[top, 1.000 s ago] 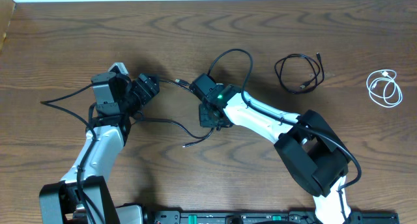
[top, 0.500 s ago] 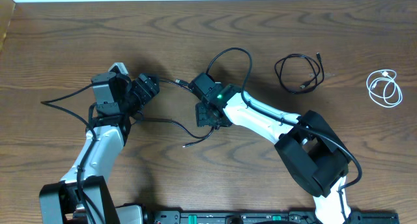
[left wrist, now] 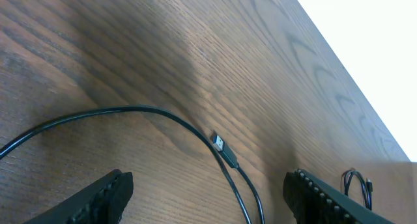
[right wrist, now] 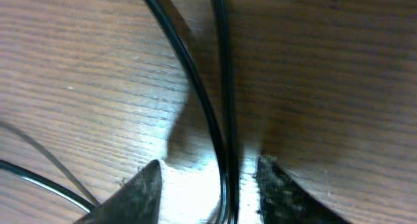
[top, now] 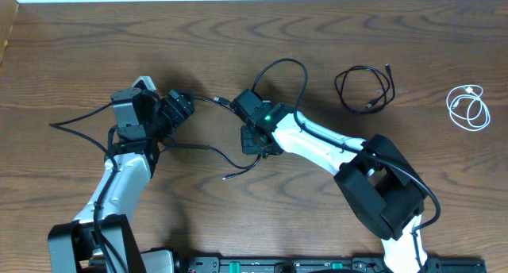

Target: Untangle cables

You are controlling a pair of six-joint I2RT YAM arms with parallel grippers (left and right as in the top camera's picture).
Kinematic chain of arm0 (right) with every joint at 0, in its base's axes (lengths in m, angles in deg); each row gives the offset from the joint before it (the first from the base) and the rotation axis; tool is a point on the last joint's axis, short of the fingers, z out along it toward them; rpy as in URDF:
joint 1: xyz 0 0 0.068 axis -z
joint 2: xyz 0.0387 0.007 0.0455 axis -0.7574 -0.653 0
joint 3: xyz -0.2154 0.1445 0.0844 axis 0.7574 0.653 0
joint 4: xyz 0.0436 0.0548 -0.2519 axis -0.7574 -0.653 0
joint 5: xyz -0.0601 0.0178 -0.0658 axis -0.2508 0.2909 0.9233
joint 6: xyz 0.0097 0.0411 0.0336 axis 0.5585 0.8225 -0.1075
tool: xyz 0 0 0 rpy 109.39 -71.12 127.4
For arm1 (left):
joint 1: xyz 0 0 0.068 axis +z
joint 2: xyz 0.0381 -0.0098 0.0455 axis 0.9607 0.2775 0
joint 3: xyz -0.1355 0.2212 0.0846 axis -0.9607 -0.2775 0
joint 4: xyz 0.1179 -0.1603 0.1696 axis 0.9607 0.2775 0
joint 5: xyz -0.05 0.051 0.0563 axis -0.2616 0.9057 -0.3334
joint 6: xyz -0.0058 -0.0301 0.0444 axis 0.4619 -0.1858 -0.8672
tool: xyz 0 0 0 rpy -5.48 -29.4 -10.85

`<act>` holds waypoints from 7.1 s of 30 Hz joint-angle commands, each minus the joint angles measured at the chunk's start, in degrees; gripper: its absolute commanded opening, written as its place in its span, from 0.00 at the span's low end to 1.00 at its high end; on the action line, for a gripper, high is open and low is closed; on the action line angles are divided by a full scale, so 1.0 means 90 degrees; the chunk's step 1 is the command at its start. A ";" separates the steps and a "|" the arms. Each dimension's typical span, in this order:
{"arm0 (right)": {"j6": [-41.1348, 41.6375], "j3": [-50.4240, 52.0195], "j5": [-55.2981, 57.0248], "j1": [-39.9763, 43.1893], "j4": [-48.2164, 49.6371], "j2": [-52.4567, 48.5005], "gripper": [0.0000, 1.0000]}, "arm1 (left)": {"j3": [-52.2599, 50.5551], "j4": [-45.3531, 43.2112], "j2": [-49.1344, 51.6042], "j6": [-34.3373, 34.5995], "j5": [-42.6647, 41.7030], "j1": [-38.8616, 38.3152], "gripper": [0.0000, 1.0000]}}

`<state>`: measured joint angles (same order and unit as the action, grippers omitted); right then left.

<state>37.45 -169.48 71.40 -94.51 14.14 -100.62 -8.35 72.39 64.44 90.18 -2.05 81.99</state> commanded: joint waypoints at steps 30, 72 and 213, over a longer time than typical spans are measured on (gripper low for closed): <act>-0.1819 -0.0811 0.1324 0.2154 -0.0391 0.0219 0.50 | 0.0117 -0.0007 -0.0002 -0.0073 0.0083 0.0027 0.79; -0.3439 -0.1008 -0.6023 0.2749 0.0991 -0.0845 0.04 | 0.0117 -0.0010 -0.0002 -0.0070 0.0029 0.0019 0.65; -0.3228 -0.1933 -0.0629 0.1416 -0.0265 -0.1479 0.01 | 0.0117 -0.0104 0.0015 -0.1260 0.3157 -0.1838 0.17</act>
<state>9.06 -186.33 76.39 -85.46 13.38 -111.97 -8.35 71.62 64.46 79.76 25.00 65.46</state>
